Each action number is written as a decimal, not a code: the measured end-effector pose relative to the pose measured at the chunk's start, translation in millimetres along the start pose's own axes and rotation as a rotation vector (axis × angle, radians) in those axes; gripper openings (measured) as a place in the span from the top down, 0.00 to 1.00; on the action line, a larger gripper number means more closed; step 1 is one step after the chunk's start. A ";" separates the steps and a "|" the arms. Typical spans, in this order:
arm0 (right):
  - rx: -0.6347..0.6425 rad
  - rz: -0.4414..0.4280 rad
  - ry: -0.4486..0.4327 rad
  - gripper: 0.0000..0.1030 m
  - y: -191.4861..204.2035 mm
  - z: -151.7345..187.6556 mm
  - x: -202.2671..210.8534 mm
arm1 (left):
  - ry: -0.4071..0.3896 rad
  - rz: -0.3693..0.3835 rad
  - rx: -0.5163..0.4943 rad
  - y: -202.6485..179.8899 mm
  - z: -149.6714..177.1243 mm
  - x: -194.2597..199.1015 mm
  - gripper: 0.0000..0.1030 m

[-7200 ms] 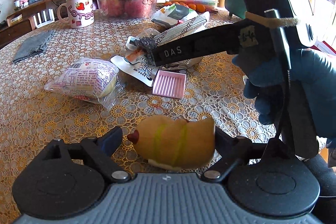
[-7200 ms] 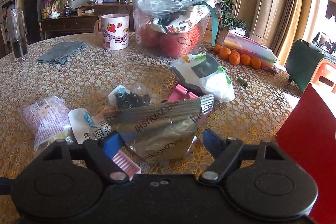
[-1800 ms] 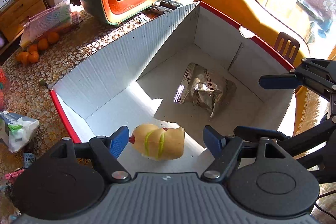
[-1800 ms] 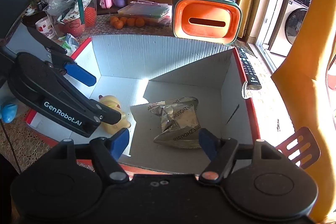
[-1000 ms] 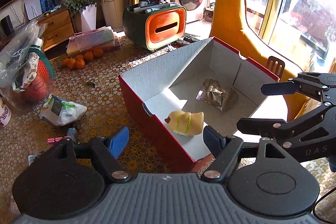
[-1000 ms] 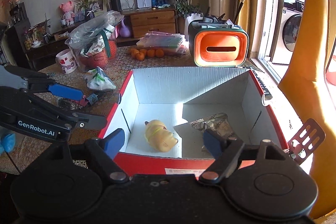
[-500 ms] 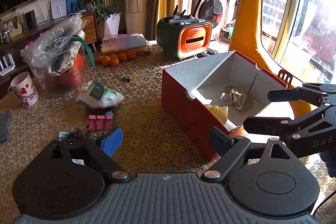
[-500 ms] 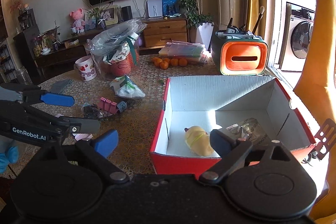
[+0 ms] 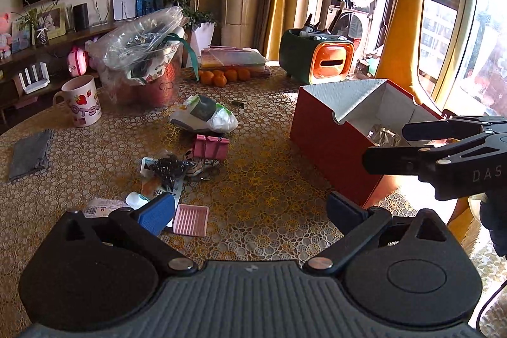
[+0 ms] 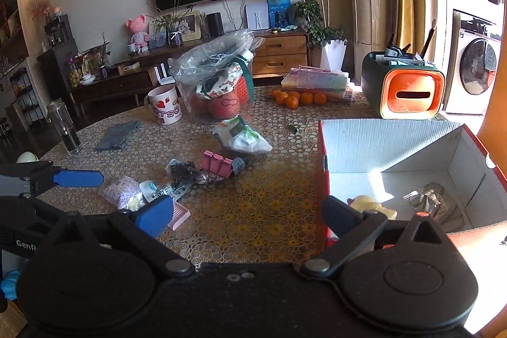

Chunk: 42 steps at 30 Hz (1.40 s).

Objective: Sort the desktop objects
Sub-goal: 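Withdraw both tools from the box back over the table, then grasp the wrapped bread bag with the left tool while the right tool grasps the pink binder clip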

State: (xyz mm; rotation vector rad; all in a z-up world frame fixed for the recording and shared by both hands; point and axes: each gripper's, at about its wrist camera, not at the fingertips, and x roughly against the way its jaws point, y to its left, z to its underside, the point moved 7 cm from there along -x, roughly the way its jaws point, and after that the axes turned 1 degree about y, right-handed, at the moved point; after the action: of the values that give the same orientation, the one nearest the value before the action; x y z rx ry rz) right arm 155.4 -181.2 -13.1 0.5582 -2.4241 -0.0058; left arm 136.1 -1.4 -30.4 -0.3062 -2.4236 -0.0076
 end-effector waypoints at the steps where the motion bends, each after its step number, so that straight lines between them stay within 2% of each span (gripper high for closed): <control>1: 0.004 0.001 0.002 0.03 3.7 0.5 -1.9 | -0.003 -0.007 0.004 4.8 3.5 1.0 0.01; 7: 0.009 -0.001 0.014 0.03 17.2 0.7 -17.1 | -0.034 -0.079 0.024 42.9 20.8 5.4 0.01; 11: 0.015 -0.003 0.020 0.03 25.3 -0.1 -30.2 | -0.018 -0.134 0.045 72.4 31.2 0.8 0.01; 18: 0.039 0.000 0.033 0.03 39.9 -4.6 -64.9 | -0.007 -0.198 0.007 102.1 39.9 -13.5 0.00; 30: 0.062 0.024 0.045 0.03 51.3 -12.7 -123.8 | 0.035 -0.212 0.000 136.2 46.8 -57.8 0.01; 42: 0.020 0.066 0.071 0.10 53.2 -19.4 -187.8 | 0.059 -0.203 0.037 156.8 51.5 -85.1 0.01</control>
State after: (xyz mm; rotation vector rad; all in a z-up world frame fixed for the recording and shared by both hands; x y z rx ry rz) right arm 278.2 -56.3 -101.4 0.4794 -2.3740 0.0651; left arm 200.8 137.0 -136.0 -0.0414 -2.3832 -0.0608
